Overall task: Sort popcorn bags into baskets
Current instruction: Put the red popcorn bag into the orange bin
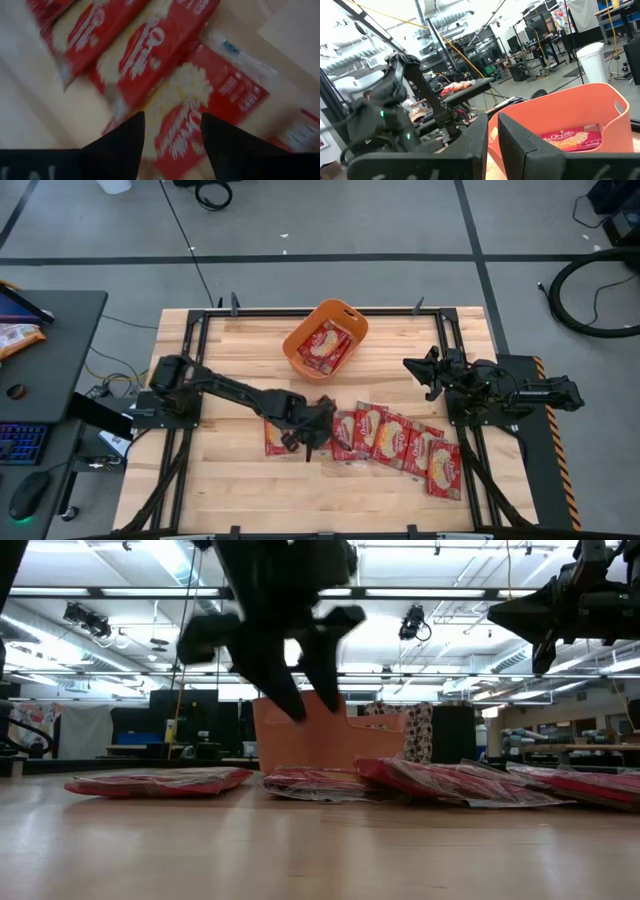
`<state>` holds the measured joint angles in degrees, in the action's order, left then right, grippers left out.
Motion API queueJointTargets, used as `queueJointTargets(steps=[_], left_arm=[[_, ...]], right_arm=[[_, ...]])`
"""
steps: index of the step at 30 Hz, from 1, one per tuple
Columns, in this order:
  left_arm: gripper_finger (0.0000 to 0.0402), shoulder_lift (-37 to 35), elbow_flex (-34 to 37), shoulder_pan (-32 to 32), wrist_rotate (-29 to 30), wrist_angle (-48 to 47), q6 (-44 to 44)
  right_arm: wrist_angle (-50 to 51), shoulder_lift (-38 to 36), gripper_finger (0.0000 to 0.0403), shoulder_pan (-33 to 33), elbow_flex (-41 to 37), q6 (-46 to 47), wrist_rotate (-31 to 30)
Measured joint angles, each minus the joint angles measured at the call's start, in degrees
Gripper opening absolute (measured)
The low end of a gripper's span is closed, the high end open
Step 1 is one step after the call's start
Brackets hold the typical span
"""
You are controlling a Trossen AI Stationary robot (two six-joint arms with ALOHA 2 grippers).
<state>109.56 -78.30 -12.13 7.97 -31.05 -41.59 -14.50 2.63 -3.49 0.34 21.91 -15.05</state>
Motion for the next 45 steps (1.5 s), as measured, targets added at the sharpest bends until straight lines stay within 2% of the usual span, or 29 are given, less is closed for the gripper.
queueJointTargets(steps=[8, 14, 19, 22, 25, 30, 32, 39, 43, 45], left_arm=[[0.0208, 8.33, 0.09, -0.56, 4.93, 14.7, -9.23], [0.0208, 9.65, -0.07, -0.07, 4.74, 15.31, -19.11], [0.0206, 9.61, -0.07, 1.24, 2.99, 15.54, -19.33], [0.0184, 9.61, -0.07, 1.48, 1.58, 15.2, -19.12], [0.014, 9.68, -0.02, 1.48, 0.77, 14.99, -18.97], [0.0041, 9.7, 0.0, 1.48, -0.17, 15.63, -9.99], [0.0015, 9.29, 0.0, 1.48, -0.28, 15.2, -6.18], [0.0008, 3.02, -3.83, 1.04, -5.05, 5.77, 3.08], [0.0007, -1.29, -7.73, 1.78, -8.0, -1.45, 10.8], [0.0007, -3.49, -9.29, 3.01, -8.06, -2.15, 15.81]], right_arm=[[-0.2, 0.07, 0.0048, 0.0, -0.01, 0.01, 0.03], [-0.4, 0.3, 0.0048, 0.0, -0.01, 0.01, 0.09], [-0.43, 0.37, 0.0048, 0.0, 0.0, 0.01, 0.12], [-0.43, 0.37, 0.0048, 0.0, 0.0, 0.02, 0.13], [-0.43, 0.37, 0.0048, 0.0, -0.01, 0.01, 0.13], [-0.41, 0.37, 0.0048, 0.0, -0.01, 0.02, 0.13], [-0.41, 0.37, 0.0048, 0.0, 0.0, 0.02, 0.13], [-0.43, 0.37, 0.0048, 0.0, 0.01, 0.0, 0.11], [-0.41, 0.37, 0.0048, 0.0, 0.01, 0.01, 0.1], [-0.4, 0.37, 0.0048, -0.02, 0.0, 0.01, 0.09]])
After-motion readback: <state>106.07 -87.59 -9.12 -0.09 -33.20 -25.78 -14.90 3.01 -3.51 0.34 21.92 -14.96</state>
